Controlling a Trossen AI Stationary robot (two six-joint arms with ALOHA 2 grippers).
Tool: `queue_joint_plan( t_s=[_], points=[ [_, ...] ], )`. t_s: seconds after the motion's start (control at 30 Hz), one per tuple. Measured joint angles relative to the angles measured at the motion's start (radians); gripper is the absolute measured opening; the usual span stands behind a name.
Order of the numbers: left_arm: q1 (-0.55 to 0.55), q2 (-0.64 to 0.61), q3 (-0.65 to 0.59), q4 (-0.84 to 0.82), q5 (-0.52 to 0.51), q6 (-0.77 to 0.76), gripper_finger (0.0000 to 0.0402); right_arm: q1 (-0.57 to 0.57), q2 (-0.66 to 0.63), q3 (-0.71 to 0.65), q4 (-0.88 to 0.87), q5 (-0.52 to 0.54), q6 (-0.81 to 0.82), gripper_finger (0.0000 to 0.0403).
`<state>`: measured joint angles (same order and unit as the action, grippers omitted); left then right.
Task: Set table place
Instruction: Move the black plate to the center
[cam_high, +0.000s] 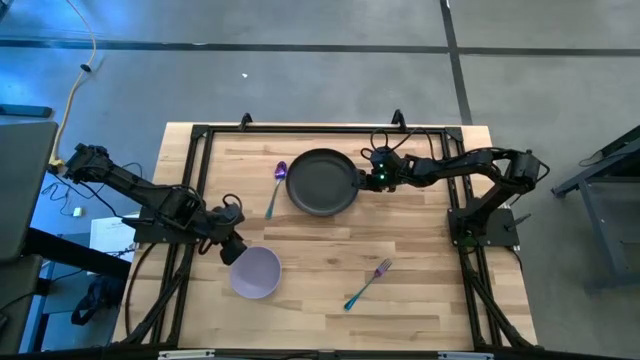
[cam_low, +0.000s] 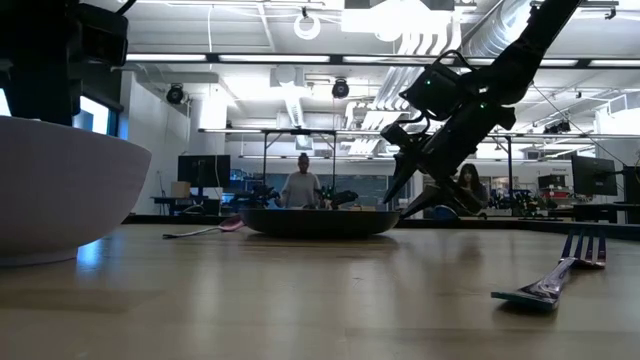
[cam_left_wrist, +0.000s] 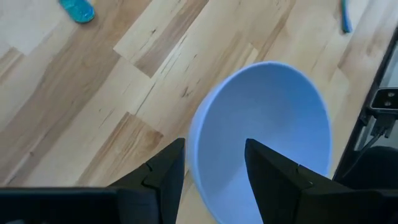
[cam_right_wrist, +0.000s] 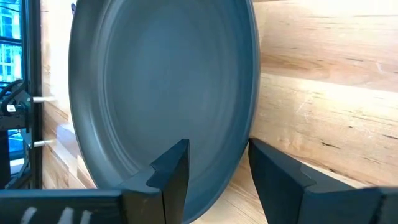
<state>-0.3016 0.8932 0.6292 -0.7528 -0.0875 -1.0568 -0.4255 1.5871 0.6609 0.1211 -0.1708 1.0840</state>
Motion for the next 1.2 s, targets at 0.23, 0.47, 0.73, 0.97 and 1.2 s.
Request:
queue_joint_plan(
  t_s=[0.23, 0.47, 0.73, 0.97, 1.2],
  points=[
    [0.0, -0.005, 0.075, 0.075, -0.036, 0.114, 0.0156, 0.0, 0.0, 0.0, 0.0, -0.011, 0.0, 0.0155],
    [0.0, -0.006, 0.279, 0.072, -0.233, 0.361, 0.0156, 0.0, 0.0, 0.0, 0.018, -0.017, 0.016, 0.0155],
    [0.0, -0.006, 0.456, 0.071, -0.267, 0.563, 0.0156, 0.0, 0.0, 0.0, 0.02, -0.023, 0.023, 0.0155],
    [0.0, -0.006, 0.477, 0.066, -0.267, 0.579, 0.0156, 0.0, 0.0, 0.0, 0.021, -0.023, 0.023, 0.0155],
    [0.0, -0.005, 0.477, 0.061, -0.273, 0.579, 0.0156, 0.0, 0.0, 0.0, 0.029, -0.023, 0.034, 0.0155]
  ],
)
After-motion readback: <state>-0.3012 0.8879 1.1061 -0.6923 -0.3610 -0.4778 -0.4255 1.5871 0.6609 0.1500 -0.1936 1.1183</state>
